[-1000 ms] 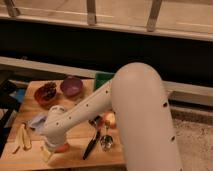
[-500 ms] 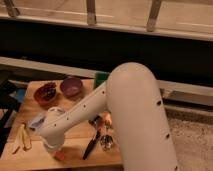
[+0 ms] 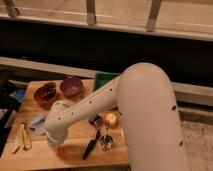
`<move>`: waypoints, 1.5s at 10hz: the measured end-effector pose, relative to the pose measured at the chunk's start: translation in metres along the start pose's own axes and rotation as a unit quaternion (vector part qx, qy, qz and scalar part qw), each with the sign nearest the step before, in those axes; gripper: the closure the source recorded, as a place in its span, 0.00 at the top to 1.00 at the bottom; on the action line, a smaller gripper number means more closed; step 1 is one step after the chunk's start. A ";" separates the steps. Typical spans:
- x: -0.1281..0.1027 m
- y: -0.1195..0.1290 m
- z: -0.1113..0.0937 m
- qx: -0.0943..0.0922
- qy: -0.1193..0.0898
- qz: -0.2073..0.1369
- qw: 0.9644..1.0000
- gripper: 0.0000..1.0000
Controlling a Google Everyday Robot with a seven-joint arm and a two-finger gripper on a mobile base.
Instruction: Place pepper in table surface
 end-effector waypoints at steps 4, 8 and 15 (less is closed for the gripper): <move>-0.011 -0.053 -0.047 0.024 0.003 0.032 0.999 0.10; -0.002 -0.092 -0.053 0.036 0.019 0.082 0.996 0.13; -0.012 -0.104 -0.032 0.012 0.001 0.095 0.995 0.78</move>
